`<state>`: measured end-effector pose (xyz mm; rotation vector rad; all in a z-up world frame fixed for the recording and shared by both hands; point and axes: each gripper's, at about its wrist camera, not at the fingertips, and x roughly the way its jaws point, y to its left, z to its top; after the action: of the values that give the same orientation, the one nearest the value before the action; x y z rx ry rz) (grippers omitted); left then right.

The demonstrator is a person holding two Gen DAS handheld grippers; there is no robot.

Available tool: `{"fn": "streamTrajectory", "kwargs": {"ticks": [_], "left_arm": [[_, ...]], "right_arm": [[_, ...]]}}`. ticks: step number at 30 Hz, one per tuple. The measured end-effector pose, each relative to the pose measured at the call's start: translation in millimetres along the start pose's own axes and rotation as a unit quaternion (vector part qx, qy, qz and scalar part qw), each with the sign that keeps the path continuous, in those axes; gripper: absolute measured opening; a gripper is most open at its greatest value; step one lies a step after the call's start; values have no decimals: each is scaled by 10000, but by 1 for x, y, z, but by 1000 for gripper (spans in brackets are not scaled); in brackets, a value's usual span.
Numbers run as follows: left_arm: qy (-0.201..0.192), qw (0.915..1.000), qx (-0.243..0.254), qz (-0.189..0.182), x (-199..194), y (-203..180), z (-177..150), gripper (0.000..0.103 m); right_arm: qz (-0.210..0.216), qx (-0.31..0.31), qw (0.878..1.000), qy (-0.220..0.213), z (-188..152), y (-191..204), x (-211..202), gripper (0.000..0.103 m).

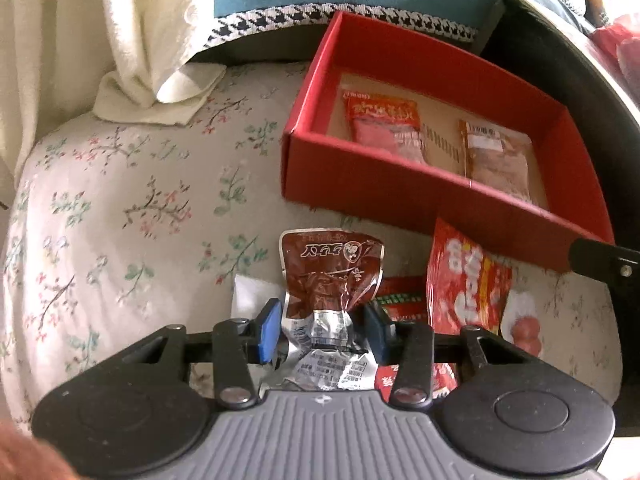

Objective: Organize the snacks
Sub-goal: 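Move both grippers back toward the remaining snacks beside the box, then grasp the foil-wrapped brown snack with the left gripper while the right gripper grasps the red-and-white packet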

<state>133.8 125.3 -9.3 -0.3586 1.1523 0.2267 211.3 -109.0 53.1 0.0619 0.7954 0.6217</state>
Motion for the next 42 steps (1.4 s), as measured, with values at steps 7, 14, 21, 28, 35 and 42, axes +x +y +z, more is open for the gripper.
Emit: {"fn": "streamTrajectory", "kwargs": {"ticks": [7,14,21,28,35,42], "left_arm": [[29,9998,-111,-140,-14,14,-11,33],[56,9992,-291,-252,-14,27,-11,36],[92,9998,-119,-157,-5,16,-11,66],[-118,9992,-169,350,4,17,-8,46],[-126,9991,-369,165,-10,34,-10,32],[-202,9987,-459,-45,-27,48,-11,27]], "right_arm": [[-99,-307,9991,286,-9,8,10,86],[164,-215,9983,524,-12,14,16,86],[167,-706,9955,607,-16,43,18,87],[136,-651,9957,638,-15,39,18,87],[342,-688,9939,796,-19,54,25,87],[430,-887,9882,1172,-29,85,53,88]]}}
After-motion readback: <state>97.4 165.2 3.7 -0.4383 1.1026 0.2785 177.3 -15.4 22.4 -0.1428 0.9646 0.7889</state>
